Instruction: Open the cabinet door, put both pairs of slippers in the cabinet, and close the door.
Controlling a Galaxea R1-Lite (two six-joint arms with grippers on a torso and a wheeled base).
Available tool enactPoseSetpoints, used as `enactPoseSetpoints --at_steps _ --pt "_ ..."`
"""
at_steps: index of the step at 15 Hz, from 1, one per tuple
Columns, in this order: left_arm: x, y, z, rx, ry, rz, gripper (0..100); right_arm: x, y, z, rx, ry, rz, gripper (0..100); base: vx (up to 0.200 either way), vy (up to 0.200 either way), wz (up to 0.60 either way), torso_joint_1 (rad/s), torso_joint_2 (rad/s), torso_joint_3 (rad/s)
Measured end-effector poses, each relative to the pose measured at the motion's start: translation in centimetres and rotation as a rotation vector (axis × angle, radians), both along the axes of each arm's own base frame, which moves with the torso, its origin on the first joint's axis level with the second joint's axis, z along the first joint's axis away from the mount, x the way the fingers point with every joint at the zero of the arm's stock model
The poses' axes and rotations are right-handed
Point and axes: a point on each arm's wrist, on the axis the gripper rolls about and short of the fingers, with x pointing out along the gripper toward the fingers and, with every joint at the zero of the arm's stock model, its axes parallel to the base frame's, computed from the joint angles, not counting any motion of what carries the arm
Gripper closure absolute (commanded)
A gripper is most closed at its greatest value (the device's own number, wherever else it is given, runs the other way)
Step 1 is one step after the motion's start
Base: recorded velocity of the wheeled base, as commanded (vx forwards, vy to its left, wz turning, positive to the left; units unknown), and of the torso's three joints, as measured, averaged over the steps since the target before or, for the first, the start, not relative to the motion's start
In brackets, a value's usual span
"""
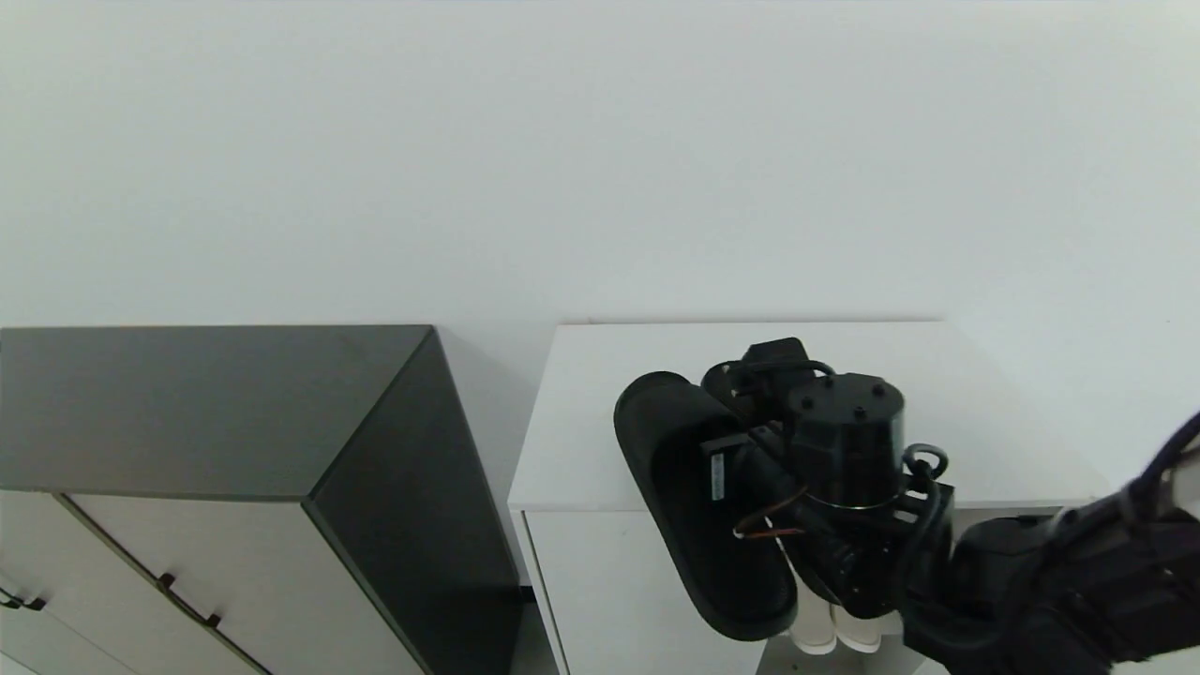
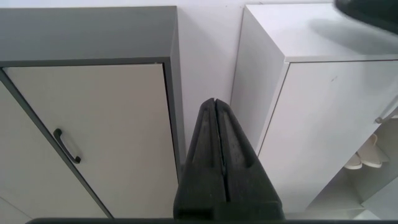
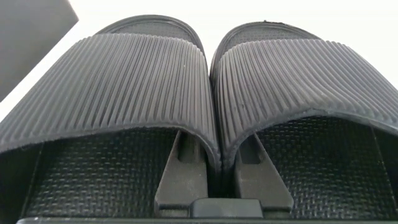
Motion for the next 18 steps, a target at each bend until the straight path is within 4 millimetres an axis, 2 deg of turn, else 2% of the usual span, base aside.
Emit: enactPoseSetpoints --at_steps 3,7,18 --pt "0.0 0.0 0.0 0.0 0.0 0.001 100 -2.1 -1.6 1.0 0.009 0.001 0.044 100 0.0 0.0 0.0 0.0 0.0 0.0" --pt "0.0 0.0 0.0 0.0 0.0 0.002 100 -2.7 -2.0 1.2 0.011 -0.001 0.048 100 0.0 0.0 0.0 0.0 0.0 0.0" --pt "0.0 0.0 0.0 -0.003 0.0 0.002 100 -2.7 -2.1 0.5 -0.01 0.015 0.046 100 -0.2 0.0 0.0 0.0 0.0 0.002"
